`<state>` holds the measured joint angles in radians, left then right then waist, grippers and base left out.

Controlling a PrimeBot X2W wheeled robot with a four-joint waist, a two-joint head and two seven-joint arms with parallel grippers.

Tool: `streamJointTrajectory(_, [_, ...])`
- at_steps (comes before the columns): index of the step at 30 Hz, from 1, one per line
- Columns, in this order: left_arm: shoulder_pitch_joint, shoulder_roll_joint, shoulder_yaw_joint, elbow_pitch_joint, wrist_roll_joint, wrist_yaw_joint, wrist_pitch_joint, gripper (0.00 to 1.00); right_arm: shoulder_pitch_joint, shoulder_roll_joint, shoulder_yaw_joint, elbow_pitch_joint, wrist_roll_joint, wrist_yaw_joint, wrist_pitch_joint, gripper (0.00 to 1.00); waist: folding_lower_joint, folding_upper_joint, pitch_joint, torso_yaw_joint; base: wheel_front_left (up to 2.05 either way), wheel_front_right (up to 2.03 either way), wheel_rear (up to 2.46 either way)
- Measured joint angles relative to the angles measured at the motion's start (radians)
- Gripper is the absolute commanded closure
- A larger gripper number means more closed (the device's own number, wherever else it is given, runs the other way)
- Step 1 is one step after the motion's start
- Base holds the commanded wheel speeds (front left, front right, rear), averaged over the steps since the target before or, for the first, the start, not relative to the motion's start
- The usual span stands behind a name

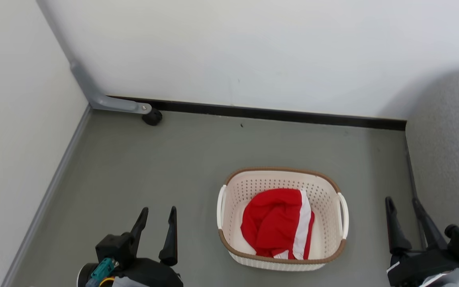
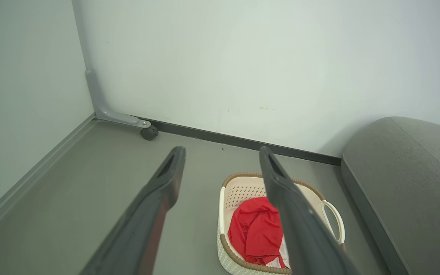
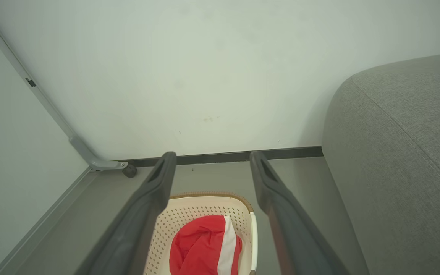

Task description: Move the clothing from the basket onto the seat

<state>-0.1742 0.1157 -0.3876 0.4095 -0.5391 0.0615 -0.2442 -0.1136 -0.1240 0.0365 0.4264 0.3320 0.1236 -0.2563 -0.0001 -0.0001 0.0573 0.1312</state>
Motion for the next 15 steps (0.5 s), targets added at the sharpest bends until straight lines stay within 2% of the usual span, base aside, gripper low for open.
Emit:
streamJointTrajectory(8, [0.043,0.011,0.027,0.016,0.000,0.000,-0.004,0.00,0.049,0.025,0.021,0.000,-0.019,0.000,0.000,0.00,0.0000,0.0000,-0.068,0.048,0.00,0.00,0.00])
streamJointTrajectory(15, [0.055,0.018,0.051,0.026,0.000,0.000,-0.005,0.00,0.067,0.029,0.024,-0.003,-0.024,0.000,0.000,0.00,0.0001,0.0001,-0.089,0.059,0.00,0.00,0.00])
